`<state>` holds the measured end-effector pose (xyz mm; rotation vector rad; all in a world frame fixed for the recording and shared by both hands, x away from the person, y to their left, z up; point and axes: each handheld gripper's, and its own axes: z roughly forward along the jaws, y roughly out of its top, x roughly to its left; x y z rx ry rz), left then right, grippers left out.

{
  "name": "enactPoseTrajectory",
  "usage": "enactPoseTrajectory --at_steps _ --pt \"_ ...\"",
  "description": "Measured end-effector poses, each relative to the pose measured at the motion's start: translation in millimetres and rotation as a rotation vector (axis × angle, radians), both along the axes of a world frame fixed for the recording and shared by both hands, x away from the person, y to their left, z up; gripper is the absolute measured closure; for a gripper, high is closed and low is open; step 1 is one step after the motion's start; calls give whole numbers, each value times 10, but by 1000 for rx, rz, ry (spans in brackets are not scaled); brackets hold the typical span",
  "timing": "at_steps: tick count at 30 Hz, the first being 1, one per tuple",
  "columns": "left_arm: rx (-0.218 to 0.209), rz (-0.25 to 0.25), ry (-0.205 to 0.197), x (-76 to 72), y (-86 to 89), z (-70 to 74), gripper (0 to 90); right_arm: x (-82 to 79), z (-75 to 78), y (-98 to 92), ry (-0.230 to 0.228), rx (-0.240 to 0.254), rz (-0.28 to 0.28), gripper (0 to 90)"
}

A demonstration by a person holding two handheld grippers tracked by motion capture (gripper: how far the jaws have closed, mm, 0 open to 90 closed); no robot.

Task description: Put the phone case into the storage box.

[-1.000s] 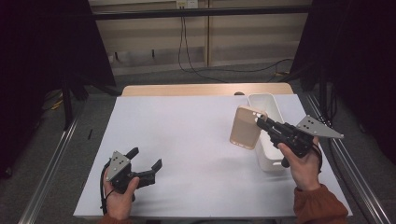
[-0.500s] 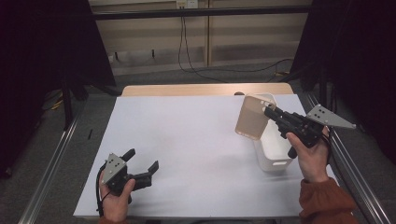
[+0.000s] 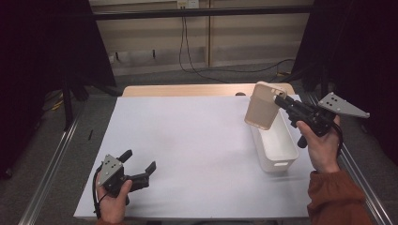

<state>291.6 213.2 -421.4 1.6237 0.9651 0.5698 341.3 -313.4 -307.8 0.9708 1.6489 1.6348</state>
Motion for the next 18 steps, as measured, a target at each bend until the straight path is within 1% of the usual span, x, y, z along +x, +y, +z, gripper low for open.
enactPoseTrajectory --at_steps 4,5,7,10,12,18 --pt "5 -1 7 3 -11 -11 31 46 -1 -41 5 -8 -10 810" --pt "-1 -3 8 0 -27 -12 31 73 -9 -69 7 -14 -17 809" --pt "10 -13 4 2 -26 -8 32 96 -17 -101 5 -17 -23 809" --pt "3 -9 7 4 -31 -11 31 128 -25 -142 1 -17 -31 809" --pt "15 -13 6 0 -27 -10 31 147 -28 -175 -1 -15 -39 809" --pt "11 -12 9 2 -32 -10 31 206 -31 -250 6 -26 -56 810"
